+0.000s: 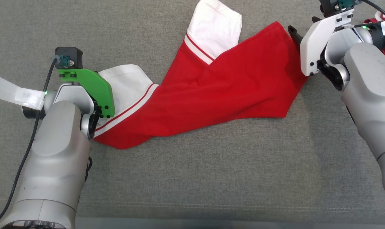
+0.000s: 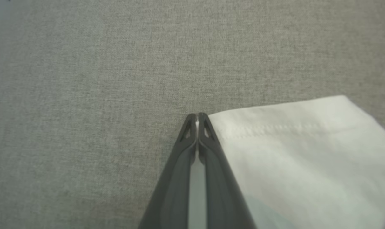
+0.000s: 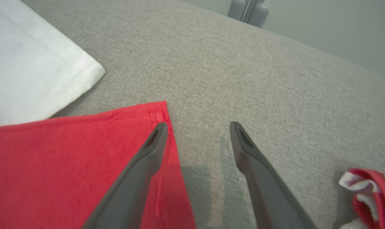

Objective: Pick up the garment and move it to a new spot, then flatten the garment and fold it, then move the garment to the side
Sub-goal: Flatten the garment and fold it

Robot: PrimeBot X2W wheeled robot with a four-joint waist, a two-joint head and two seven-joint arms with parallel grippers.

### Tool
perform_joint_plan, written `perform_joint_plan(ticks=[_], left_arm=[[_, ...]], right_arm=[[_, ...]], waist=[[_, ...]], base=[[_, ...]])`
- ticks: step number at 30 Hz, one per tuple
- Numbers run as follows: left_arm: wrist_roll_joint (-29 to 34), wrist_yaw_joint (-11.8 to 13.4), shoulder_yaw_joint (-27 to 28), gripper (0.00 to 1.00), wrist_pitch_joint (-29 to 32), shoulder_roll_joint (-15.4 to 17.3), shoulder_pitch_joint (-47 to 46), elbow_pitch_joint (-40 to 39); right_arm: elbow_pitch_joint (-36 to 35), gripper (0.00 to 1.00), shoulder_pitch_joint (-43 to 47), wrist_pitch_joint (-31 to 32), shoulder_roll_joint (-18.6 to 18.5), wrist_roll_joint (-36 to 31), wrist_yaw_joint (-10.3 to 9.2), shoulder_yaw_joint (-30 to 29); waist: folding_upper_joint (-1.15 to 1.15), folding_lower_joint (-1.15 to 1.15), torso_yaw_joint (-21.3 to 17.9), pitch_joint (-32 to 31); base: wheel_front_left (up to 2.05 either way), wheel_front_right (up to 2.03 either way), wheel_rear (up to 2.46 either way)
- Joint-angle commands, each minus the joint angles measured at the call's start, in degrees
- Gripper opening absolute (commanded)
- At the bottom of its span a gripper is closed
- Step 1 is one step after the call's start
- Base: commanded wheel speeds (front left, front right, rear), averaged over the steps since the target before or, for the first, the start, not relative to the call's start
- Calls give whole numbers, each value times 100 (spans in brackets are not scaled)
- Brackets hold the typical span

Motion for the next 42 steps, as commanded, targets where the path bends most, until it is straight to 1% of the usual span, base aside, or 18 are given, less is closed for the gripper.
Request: perform_joint_plan(ticks=[1, 10, 16, 17, 18, 19, 21, 22, 23, 24, 25, 28, 32, 39, 42], left_arm=[[-7, -26, -37, 0, 30, -36, 56, 117], [-112, -106, -126, 0, -147, -200, -117, 233], [-183, -158, -232, 0, -270, -318, -217, 260], [-186, -168, -252, 0, -280, -335, -230, 270], [-204, -169, -267, 0, -290, -346, -246, 283], [-211, -174, -281, 0, -301, -355, -261, 299], [-226, -166, -304, 0, -316, -369, -282, 323], [-241, -165, -316, 0, -323, -375, -285, 341], [-250, -168, -330, 0, -325, -381, -289, 360], [-256, -170, -345, 0, -339, -386, -288, 380], [-265, -169, -359, 0, -347, -388, -279, 402], [-276, -137, -371, 0, -422, -390, -276, 442], [-314, -80, -332, 0, -621, -345, -335, 434], [-417, 109, -93, 0, -1302, -151, -610, 251], [-443, 137, -12, 0, -1615, -62, -752, 133]], right_arm=[[32, 100, -32, -16, -2, 21, -3, 5], [302, 100, -350, 211, 2, 186, -3, 169], [611, 100, -549, 282, 47, 263, -3, 126], [650, 95, -566, 291, 59, 267, -3, 138], [691, 85, -581, 332, 71, 280, -3, 168], [734, 56, -594, 379, 82, 301, -3, 197], [798, 33, -598, 485, 107, 313, -3, 280], [819, 27, -591, 531, 113, 319, -4, 326], [854, 16, -577, 601, 115, 345, -4, 360], [884, 2, -567, 661, 103, 351, -5, 408], [901, 0, -558, 699, 86, 344, -6, 459], [903, 0, -562, 669, 43, 409, -6, 509], [902, 0, -632, 402, 64, 465, -6, 461], [968, 0, -814, -327, 95, 436, -6, 292], [987, 0, -865, -650, 129, 427, -6, 241]], waist=[[0, 0, 30, 17], [0, 0, 251, 179], [0, 0, 395, 330], [0, 0, 413, 343], [0, 0, 429, 357], [0, 0, 440, 371], [0, 0, 451, 392], [0, 0, 453, 393], [0, 0, 454, 386], [0, 0, 453, 374], [0, 0, 449, 355], [0, 0, 425, 298], [0, 0, 364, 205], [0, 0, 202, -48], [0, 0, 107, -143]], base=[[0, 0, 0], [0, 0, 0], [0, 0, 0], [0, 0, 0], [0, 0, 0], [0, 0, 0], [0, 0, 0], [0, 0, 0], [0, 0, 0], [0, 0, 0], [0, 0, 0], [0, 0, 0], [0, 0, 0], [0, 0, 0], [0, 0, 0]])
